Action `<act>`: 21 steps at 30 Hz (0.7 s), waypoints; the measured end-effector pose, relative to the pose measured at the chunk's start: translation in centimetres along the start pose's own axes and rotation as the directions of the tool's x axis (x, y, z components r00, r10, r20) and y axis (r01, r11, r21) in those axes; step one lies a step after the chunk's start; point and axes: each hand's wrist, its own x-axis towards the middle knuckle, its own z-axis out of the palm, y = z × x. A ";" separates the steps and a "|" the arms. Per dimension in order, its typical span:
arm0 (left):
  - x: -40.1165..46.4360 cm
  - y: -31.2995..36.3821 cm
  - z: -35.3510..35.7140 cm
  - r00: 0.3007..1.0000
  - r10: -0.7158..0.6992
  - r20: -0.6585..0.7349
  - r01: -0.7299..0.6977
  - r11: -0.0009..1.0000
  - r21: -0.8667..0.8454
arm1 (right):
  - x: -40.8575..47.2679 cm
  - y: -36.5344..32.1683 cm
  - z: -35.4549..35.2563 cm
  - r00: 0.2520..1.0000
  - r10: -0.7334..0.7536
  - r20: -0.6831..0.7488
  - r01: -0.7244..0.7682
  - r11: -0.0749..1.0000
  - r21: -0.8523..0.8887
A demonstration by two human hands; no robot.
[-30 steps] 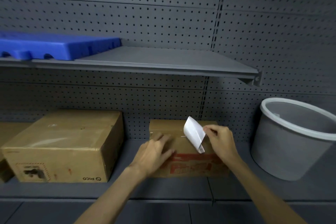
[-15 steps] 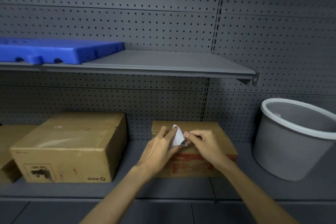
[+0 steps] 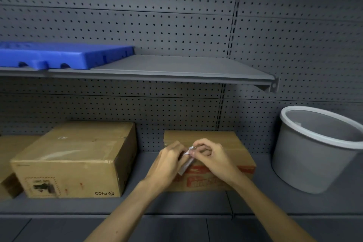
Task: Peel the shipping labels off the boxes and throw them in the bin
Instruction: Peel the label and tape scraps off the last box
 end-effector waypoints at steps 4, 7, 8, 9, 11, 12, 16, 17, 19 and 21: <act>-0.7 0.2 0.3 0.998 0.046 0.052 -0.048 0.998 0.039 | 0.8 0.0 0.1 0.999 0.022 -0.042 -0.018 0.995 0.096; -1.2 0.1 0.3 0.996 0.050 0.069 -0.050 0.999 -0.013 | 1.1 0.2 -0.2 0.996 0.041 -0.085 -0.033 0.996 0.084; -1.3 0.1 0.3 0.995 0.064 0.079 -0.062 0.998 -0.022 | 1.2 0.4 -0.4 0.991 0.050 -0.127 -0.038 0.995 0.095; -1.4 0.3 0.2 0.992 0.083 0.093 -0.082 0.996 -0.020 | 1.3 0.5 -0.7 0.983 0.061 -0.174 -0.042 0.993 0.110; -1.7 0.8 0.3 0.986 0.123 0.116 -0.123 0.992 -0.005 | 1.6 0.6 -1.1 0.966 0.076 -0.247 -0.044 0.990 0.132; -1.9 0.9 0.3 0.984 0.139 0.112 -0.139 0.990 -0.010 | 1.6 0.5 -1.3 0.959 0.082 -0.270 -0.044 0.989 0.142; -2.0 0.8 0.5 0.984 0.168 0.060 -0.164 0.984 -0.075 | 1.2 0.4 -1.6 0.943 0.103 -0.315 -0.034 0.976 0.216; -2.1 0.9 0.6 0.985 0.168 0.047 -0.164 0.983 -0.086 | 1.0 0.3 -1.6 0.939 0.114 -0.324 -0.032 0.969 0.247; -2.2 1.1 1.0 0.988 0.150 0.027 -0.147 0.985 -0.089 | 0.8 0.0 -1.6 0.930 0.127 -0.346 -0.020 0.955 0.297; -2.3 1.1 1.3 0.995 0.099 0.001 -0.099 0.991 -0.088 | 0.6 -0.1 -2.0 0.911 0.147 -0.386 -0.015 0.945 0.326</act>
